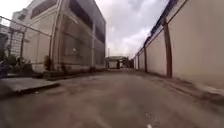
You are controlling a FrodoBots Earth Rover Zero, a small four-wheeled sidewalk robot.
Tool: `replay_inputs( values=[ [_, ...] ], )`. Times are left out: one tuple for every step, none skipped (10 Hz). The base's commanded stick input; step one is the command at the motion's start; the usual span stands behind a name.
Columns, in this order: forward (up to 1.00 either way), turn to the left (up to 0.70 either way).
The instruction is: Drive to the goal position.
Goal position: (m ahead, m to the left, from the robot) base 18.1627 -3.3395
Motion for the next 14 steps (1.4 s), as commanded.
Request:
replay_inputs(
  values=[
    [0.7,0.0],
    [0.7,0.0],
    [0.7,0.0],
    [0.7,0.0],
    [0.7,0.0],
    [0.7,0.0],
    [0.7,-0.06],
    [0.7,-0.18],
    [0.7,-0.23],
    [0.7,-0.25],
    [0.7,-0.11],
    [0.7,0.0],
    [0.7,0.0],
    [0.7,0.0]
  ],
)
